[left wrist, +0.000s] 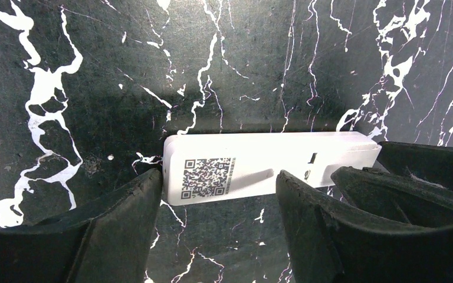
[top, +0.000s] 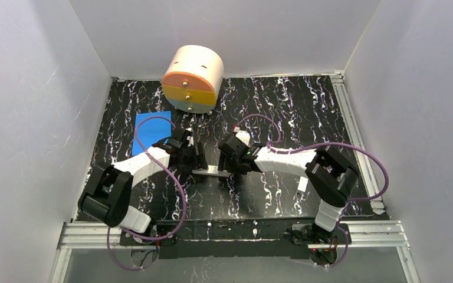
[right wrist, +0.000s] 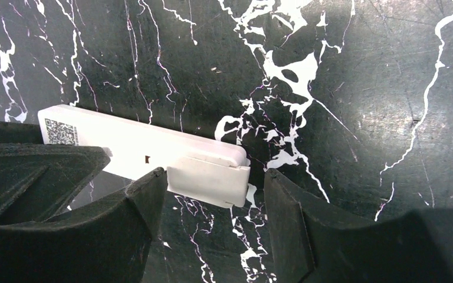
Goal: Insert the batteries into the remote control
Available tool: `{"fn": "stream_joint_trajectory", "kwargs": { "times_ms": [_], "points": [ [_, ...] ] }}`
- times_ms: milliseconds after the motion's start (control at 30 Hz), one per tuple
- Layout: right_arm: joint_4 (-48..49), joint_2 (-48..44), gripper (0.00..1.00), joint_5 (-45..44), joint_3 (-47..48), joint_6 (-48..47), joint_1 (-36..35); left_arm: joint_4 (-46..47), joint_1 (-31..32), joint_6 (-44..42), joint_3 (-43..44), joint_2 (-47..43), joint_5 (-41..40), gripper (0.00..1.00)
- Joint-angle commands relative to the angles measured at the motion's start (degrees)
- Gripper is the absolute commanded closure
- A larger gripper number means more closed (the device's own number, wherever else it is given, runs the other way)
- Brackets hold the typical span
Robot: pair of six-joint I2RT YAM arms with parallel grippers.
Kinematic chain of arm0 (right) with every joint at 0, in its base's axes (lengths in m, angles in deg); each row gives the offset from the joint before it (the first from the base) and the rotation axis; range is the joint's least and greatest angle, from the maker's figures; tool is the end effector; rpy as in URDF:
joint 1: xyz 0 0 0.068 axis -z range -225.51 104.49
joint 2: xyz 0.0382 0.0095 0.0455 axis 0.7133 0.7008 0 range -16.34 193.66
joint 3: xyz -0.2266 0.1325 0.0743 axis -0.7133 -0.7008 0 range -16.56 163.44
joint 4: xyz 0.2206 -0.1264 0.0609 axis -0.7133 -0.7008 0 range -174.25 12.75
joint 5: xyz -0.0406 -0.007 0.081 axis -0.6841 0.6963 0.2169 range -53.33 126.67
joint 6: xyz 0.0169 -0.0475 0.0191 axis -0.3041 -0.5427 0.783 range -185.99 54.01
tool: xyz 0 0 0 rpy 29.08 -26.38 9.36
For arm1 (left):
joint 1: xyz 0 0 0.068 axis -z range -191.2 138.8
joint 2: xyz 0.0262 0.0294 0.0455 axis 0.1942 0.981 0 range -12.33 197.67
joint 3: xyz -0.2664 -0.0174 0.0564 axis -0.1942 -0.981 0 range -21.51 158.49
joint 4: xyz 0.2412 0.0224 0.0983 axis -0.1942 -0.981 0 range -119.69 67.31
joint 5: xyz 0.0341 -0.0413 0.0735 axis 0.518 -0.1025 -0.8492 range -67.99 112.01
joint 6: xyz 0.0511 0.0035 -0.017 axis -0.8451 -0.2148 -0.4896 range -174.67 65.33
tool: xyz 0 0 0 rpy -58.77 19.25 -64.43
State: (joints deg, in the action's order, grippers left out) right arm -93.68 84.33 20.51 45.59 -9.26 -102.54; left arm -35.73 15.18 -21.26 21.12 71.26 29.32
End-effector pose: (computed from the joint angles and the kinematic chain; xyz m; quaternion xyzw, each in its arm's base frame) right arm 0.2042 0.2967 0.1787 0.0398 0.9442 0.1764 0.2752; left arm 0.2481 -0.1280 0.1721 -0.0385 0.9485 -0.2062 0.2372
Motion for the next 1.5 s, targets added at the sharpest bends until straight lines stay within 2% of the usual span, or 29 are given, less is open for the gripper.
{"fn": "stream_joint_trajectory", "kwargs": {
  "times_ms": [0,1067,1467],
  "points": [
    [1.32,0.26,0.31,-1.0,1.05,2.94,-0.59,-0.52,0.0,-0.54,-0.54,0.99,1.33,0.32],
    [-1.7,4.94,0.32,-1.64,5.61,4.88,-1.5,0.61,0.0,-0.55,-1.42,0.79,2.6,0.35],
    [0.24,-3.0,0.28,-3.58,-2.93,3.19,-0.79,-0.4,0.0,-0.87,-0.75,0.25,2.07,0.34]
  ]
}}
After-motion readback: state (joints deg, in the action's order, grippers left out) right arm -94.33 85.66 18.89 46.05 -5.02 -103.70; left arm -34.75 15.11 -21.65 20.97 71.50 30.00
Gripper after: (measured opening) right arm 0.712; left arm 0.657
